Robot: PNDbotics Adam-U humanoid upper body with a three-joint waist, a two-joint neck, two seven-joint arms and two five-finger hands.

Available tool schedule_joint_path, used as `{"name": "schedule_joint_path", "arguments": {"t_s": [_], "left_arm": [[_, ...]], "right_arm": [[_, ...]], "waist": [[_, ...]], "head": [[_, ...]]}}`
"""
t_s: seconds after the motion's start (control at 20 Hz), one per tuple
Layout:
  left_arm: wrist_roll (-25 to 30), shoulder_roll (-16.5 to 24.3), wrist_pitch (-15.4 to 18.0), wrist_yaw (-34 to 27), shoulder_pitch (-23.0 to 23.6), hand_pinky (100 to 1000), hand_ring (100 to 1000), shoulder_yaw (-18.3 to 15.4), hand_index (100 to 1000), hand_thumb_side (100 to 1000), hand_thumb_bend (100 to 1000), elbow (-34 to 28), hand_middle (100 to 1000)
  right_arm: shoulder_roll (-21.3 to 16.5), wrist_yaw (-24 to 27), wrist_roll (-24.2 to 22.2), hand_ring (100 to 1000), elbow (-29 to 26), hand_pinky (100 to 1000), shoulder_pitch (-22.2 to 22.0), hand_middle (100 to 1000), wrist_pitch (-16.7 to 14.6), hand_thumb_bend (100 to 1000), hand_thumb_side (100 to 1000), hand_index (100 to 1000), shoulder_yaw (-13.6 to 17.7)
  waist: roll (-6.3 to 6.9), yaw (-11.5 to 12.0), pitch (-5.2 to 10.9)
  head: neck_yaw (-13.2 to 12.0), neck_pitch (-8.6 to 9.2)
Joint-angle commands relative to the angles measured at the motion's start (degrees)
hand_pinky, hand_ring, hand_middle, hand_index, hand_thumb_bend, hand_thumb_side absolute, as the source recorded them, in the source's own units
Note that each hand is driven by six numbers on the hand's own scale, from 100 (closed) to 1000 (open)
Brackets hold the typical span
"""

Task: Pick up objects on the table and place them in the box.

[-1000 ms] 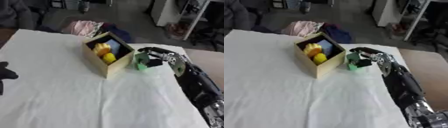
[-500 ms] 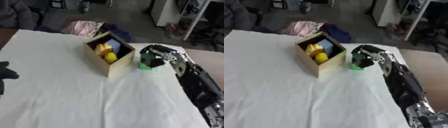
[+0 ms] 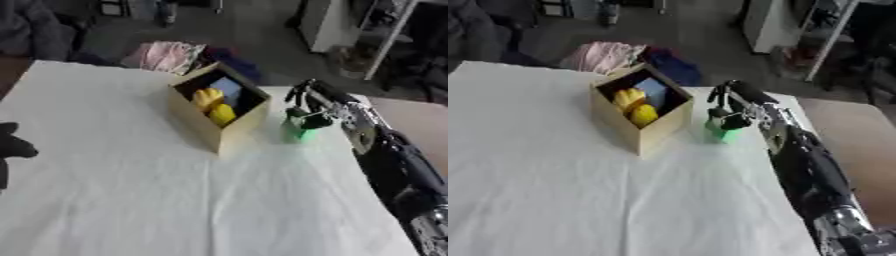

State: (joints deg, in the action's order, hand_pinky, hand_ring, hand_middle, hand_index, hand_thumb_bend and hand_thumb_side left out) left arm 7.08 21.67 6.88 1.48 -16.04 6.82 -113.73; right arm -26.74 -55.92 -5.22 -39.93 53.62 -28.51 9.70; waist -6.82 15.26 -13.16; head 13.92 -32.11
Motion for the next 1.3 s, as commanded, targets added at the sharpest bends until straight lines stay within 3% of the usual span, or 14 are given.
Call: {"name": "schedule_joint_path", "arguments": {"t_s": [0.05,0.4,1.3], "left_arm": [[-0.10,0.48,-0.11,-0.22,-0.23,769,666,-0.55,830,556,100,-0.86,610],[-0.16,0.53,0.01,-0.35,-0.22,770,667,-0.66,830,556,100,-0.86,611],[-0.22,0.60,0.22,-0.66,-0.08,771,669,-0.85,829,556,100,-0.86,611]], "right_arm": [[-1.81,1.02,-0.49,294,-0.91,272,0.92,406,0.17,100,168,704,-0.24],[-1.92,2.04,-1.91,232,-0.89,203,0.93,335,0.22,100,155,664,-0.18],[-2.08,3.87,-1.23,170,-3.84,130,1.99,239,-1.58,100,126,589,-0.40]], "waist": [[0.30,-0.13,1.71],[0.31,-0.18,1.73],[0.41,-0.32,2.01]], "head": [[-0.12,0.73],[-0.25,0.92],[-0.52,1.09]]}}
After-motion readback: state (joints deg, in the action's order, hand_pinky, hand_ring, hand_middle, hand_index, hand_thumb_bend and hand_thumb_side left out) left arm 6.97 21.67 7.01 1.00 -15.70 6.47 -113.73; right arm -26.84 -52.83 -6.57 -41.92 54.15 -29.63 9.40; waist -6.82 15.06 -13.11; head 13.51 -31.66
